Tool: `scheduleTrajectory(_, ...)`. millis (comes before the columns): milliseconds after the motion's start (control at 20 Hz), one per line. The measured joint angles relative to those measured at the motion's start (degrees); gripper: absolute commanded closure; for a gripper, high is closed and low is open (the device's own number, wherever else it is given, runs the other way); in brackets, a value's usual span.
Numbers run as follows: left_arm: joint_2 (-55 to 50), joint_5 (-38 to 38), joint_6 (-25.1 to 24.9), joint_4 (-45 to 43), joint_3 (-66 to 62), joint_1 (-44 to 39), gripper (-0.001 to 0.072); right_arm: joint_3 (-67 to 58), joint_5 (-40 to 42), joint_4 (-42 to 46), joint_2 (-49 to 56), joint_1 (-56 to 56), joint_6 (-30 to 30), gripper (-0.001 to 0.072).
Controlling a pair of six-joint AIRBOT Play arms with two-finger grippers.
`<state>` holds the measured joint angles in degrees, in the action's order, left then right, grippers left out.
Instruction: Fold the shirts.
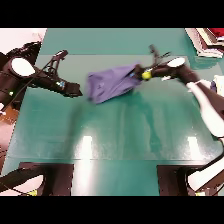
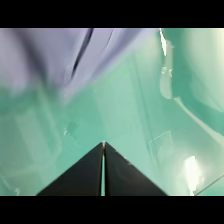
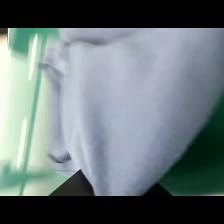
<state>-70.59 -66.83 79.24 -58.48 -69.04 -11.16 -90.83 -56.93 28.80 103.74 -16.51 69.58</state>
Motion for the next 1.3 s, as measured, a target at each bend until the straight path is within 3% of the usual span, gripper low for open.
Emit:
scheduleTrajectory(350, 0.0, 10.6, 2.8, 0.6, 0.0, -11.2, 0.068, -0.3, -2.9, 7.3, -11.9, 25.8, 0.8, 0.0697)
scheduleTrajectory(650, 0.0, 14.5, 5.6, 1.1, 0.0, -16.2, 0.068, -0.3, -1.2, 8.5, -12.5, 42.8, -1.4, 0.0697)
scheduleTrajectory(950, 0.0, 15.3, 6.4, 1.8, 0.0, -17.1, 0.068, -2.5, 2.5, 8.3, -10.9, 49.1, -3.8, 0.0698)
scheduleTrajectory(1300, 0.0, 15.4, 6.5, 2.0, 0.0, -17.3, 0.068, -16.7, 3.8, 8.3, -10.6, 51.0, -5.4, 0.0697)
